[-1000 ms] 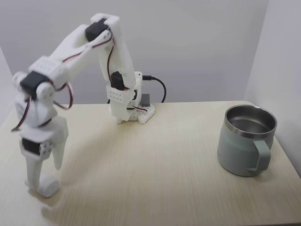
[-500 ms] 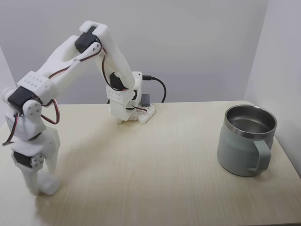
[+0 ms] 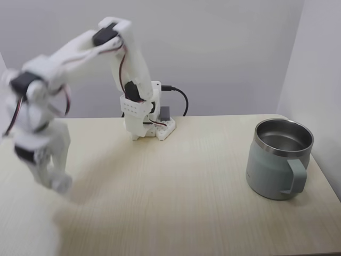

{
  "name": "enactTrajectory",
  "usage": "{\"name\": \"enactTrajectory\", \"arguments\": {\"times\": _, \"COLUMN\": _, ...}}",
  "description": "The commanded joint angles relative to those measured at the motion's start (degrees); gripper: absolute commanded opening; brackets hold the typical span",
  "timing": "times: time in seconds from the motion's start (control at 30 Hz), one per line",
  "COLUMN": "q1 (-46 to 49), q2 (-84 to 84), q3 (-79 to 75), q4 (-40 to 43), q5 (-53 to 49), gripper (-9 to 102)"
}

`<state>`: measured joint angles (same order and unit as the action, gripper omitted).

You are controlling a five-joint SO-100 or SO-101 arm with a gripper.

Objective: Grasp a dressing and put it in the cup.

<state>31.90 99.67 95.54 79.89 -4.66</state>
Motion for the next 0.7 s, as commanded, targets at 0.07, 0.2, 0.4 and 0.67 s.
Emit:
{"name": "enactTrajectory", "arguments": {"times": 0.07, "q1": -3.87, "q2": -19.25, "q3": 4.13, "q4": 9.49, "q5": 1.93, "gripper": 0}}
{"name": "enactTrajectory", "arguments": {"times": 0.2, "q1": -7.82, "q2": -28.74, "q3": 7.21, "q4": 16.26, "q5": 3.87, "gripper": 0}}
{"name": "enactTrajectory", "arguments": {"times": 0.4, "q1": -21.27, "q2": -42.19, "q3": 7.82, "q4": 20.92, "q5": 8.61, "gripper": 0}}
{"name": "enactTrajectory", "arguments": {"times": 0.67, "q1": -53.79, "q2": -48.08, "q3": 9.05, "q4": 16.96, "q5": 10.81, "gripper": 0}}
